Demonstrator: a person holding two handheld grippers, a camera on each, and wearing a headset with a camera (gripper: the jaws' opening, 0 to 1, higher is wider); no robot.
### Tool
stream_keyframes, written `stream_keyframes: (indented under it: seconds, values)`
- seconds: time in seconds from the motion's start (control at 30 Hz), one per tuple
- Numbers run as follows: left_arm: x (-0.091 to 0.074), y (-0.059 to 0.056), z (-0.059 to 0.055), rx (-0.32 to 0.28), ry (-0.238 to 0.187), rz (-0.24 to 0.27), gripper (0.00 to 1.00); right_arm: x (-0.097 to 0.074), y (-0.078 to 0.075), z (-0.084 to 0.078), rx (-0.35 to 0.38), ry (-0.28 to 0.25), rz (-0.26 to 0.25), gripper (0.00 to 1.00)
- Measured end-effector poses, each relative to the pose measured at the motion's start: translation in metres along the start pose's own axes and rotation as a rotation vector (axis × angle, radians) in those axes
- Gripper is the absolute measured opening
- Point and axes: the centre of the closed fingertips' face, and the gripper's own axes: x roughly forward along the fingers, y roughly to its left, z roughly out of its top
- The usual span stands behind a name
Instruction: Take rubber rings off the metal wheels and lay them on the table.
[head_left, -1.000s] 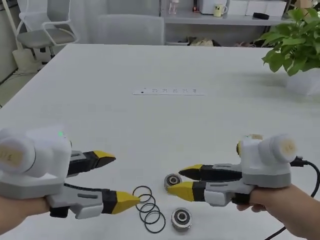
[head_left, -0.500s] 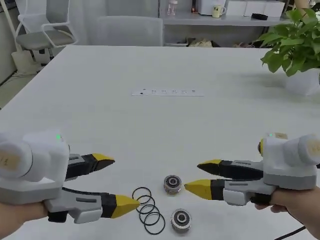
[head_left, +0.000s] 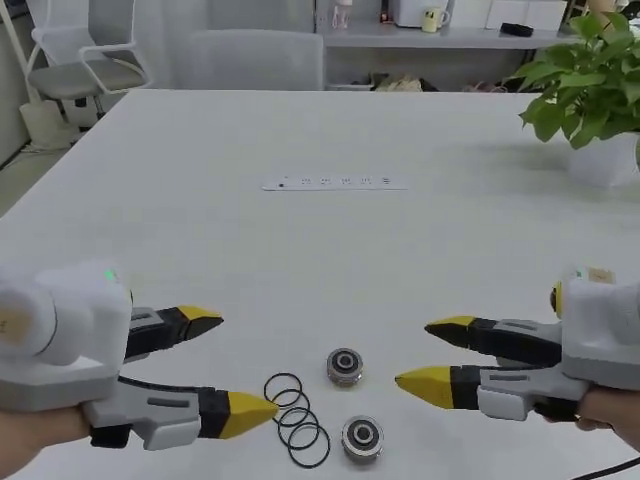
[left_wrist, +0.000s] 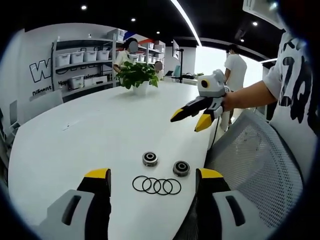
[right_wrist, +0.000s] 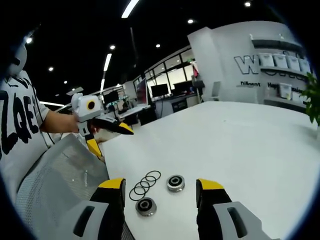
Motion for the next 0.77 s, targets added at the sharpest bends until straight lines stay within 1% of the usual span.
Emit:
stream_keyframes:
  seconds: [0.3,0.4,0.57,0.77]
  values:
    - [0.000,-0.002,-0.003,-0.012,0.000,0.004,0.70,-0.009,-0.005,-0.006,0.004,0.002,-0.032,0.62]
    - [-0.001,-0.002,-0.005,-0.015,0.003,0.008,0.70,-0.012,-0.005,-0.008,-0.006,0.007,-0.041,0.64]
    - [-0.002,-0.002,-0.005,-0.015,-0.001,0.013,0.72,-0.015,-0.004,-0.011,-0.022,0.013,-0.047,0.66]
    - [-0.003,-0.006,-0.008,-0.012,0.005,0.009,0.74,-0.017,0.000,-0.014,-0.040,0.026,-0.054,0.70]
